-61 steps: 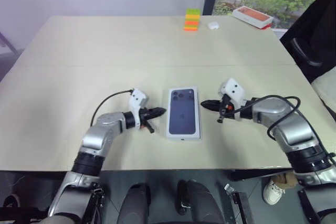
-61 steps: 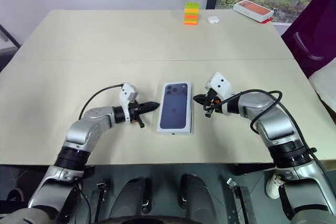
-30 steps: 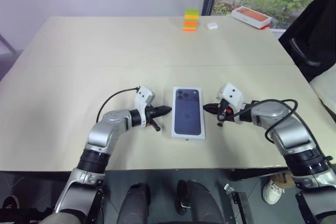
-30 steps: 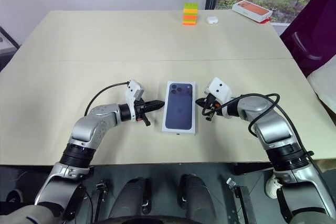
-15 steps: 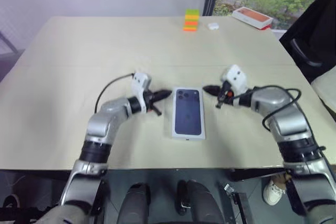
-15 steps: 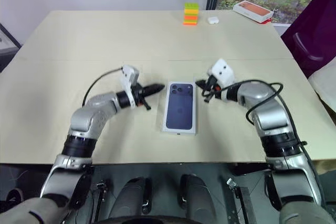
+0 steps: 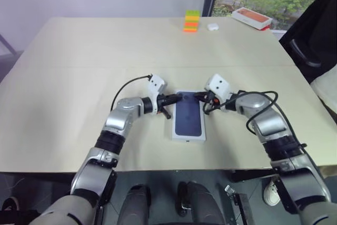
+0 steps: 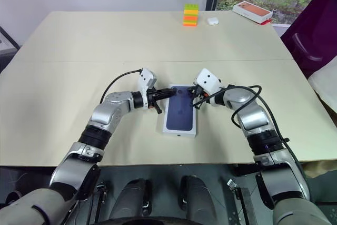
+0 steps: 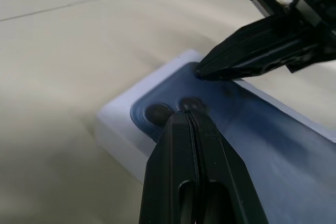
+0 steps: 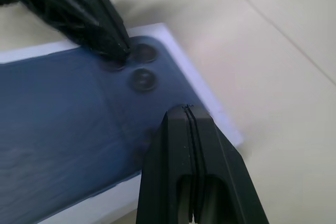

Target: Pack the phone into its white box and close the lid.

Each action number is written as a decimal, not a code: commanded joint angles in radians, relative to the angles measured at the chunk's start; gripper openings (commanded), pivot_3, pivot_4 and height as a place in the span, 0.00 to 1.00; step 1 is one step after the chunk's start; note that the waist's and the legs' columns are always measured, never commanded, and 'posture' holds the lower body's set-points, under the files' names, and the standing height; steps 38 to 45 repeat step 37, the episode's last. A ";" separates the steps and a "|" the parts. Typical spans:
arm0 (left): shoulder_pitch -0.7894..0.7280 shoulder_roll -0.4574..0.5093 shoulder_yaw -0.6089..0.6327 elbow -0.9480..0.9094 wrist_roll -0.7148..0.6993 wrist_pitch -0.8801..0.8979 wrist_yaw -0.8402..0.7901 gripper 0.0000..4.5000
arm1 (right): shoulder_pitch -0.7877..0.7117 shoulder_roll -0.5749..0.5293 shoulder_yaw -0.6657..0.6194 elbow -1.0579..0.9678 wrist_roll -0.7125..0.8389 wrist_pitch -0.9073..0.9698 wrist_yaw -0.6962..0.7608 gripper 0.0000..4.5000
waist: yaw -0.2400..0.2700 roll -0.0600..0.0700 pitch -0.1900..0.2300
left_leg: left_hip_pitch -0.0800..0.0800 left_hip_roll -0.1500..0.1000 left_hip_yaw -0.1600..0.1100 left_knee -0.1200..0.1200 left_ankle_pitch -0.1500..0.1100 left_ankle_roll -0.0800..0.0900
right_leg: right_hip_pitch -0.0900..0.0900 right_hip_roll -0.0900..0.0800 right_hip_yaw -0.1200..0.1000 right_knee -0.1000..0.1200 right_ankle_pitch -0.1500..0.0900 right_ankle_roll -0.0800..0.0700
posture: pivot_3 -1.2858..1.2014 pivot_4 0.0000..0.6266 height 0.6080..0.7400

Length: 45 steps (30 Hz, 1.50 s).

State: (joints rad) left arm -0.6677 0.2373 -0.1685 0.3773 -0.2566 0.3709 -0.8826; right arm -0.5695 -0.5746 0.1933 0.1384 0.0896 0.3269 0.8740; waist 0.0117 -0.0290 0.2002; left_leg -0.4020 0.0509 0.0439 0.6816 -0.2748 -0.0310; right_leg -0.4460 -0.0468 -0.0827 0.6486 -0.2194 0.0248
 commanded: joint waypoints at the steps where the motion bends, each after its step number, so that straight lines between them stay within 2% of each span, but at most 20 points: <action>1: 0.082 0.059 -0.047 -0.116 -0.009 0.040 -0.100 0.00 | 0.070 -0.042 0.000 -0.127 0.083 0.086 0.114 0.01 | 0.000 0.000 0.000 | 0.003 0.000 0.000 0.000 -0.001 0.001 | 0.003 0.000 0.000 0.000 0.000 0.000 | 0.52 0.24 1.00; 7: 0.221 0.180 -0.016 -0.338 -0.101 0.092 -0.219 0.00 | 0.218 -0.175 -0.038 -0.381 0.291 0.256 0.306 0.01 | 0.001 0.001 0.000 | 0.010 0.000 0.000 -0.002 -0.002 0.003 | 0.010 0.000 0.000 -0.002 -0.002 0.001 | 0.52 0.24 1.00; 12: 0.247 0.220 0.072 -0.378 -0.143 0.119 -0.174 0.00 | 0.215 -0.172 -0.102 -0.356 0.330 0.247 0.274 0.01 | 0.001 0.001 0.000 | 0.010 0.000 0.000 -0.002 -0.002 0.003 | 0.009 -0.001 0.001 -0.002 -0.003 0.004 | 0.52 0.24 1.00; 14: 0.243 0.240 0.123 -0.375 -0.155 0.111 -0.152 0.13 | 0.182 -0.149 -0.146 -0.315 0.354 0.261 0.240 0.00 | -0.003 0.001 0.000 | 0.010 0.000 0.000 -0.002 -0.002 0.003 | 0.009 0.000 0.001 -0.002 -0.003 0.004 | 0.52 0.24 1.00; 15: 0.243 0.255 0.156 -0.375 -0.170 0.118 -0.143 0.20 | 0.166 -0.143 -0.174 -0.293 0.375 0.273 0.233 0.06 | -0.003 0.001 0.000 | 0.010 0.000 0.001 -0.002 -0.002 0.003 | 0.008 0.000 0.001 -0.002 -0.003 0.004 | 0.52 0.24 1.00; 17: 0.247 0.295 0.203 -0.375 -0.188 0.120 -0.150 0.42 | 0.148 -0.141 -0.214 -0.262 0.390 0.258 0.230 0.20 | 0.000 0.001 0.000 | 0.009 0.000 0.001 -0.002 -0.002 0.003 | 0.007 0.000 0.001 -0.001 -0.003 0.003 | 0.52 0.24 1.00; 19: 0.254 0.348 0.252 -0.368 -0.203 0.090 -0.182 0.65 | 0.129 -0.149 -0.249 -0.226 0.388 0.214 0.233 0.40 | 0.000 0.001 0.000 | 0.009 0.000 0.001 -0.003 -0.002 0.003 | 0.007 0.000 0.001 -0.002 -0.002 0.002 | 0.52 0.24 1.00; 22: 0.261 0.429 0.317 -0.349 -0.216 0.075 -0.211 0.99 | 0.103 -0.173 -0.290 -0.180 0.395 0.168 0.264 0.76 | 0.001 0.001 0.000 | 0.008 0.000 0.002 -0.003 -0.002 0.003 | 0.006 0.000 0.001 -0.002 -0.002 0.002 | 0.52 0.24 1.00; 24: 0.274 0.485 0.348 -0.329 -0.209 0.057 -0.234 1.00 | 0.102 -0.197 -0.303 -0.161 0.386 0.117 0.304 0.98 | 0.001 0.002 0.000 | 0.008 0.000 0.002 -0.003 -0.002 0.003 | 0.006 0.000 0.002 -0.002 -0.002 0.002 | 0.52 0.24 1.00; 25: 0.286 0.512 0.357 -0.315 -0.192 0.038 -0.236 1.00 | 0.109 -0.210 -0.305 -0.157 0.379 0.091 0.324 0.99 | 0.001 0.002 0.000 | 0.008 0.000 0.002 -0.003 -0.002 0.003 | 0.006 0.000 0.002 -0.002 -0.002 0.002 | 0.52 0.24 1.00; 35: 0.399 0.556 0.461 -0.284 -0.215 -0.050 -0.240 1.00 | 0.161 -0.261 -0.323 -0.111 0.373 -0.042 0.432 0.99 | -0.001 0.002 0.000 | 0.008 0.001 0.003 -0.004 -0.002 0.003 | 0.006 -0.001 0.002 -0.003 -0.003 0.003 | 0.52 0.24 1.00; 45: 0.433 0.566 0.466 -0.295 -0.194 -0.081 -0.234 1.00 | 0.174 -0.267 -0.324 -0.110 0.369 -0.063 0.442 0.99 | -0.001 0.002 0.000 | 0.008 0.001 0.004 -0.004 -0.002 0.003 | 0.005 -0.001 0.002 -0.002 -0.002 0.003 | 0.52 0.24 1.00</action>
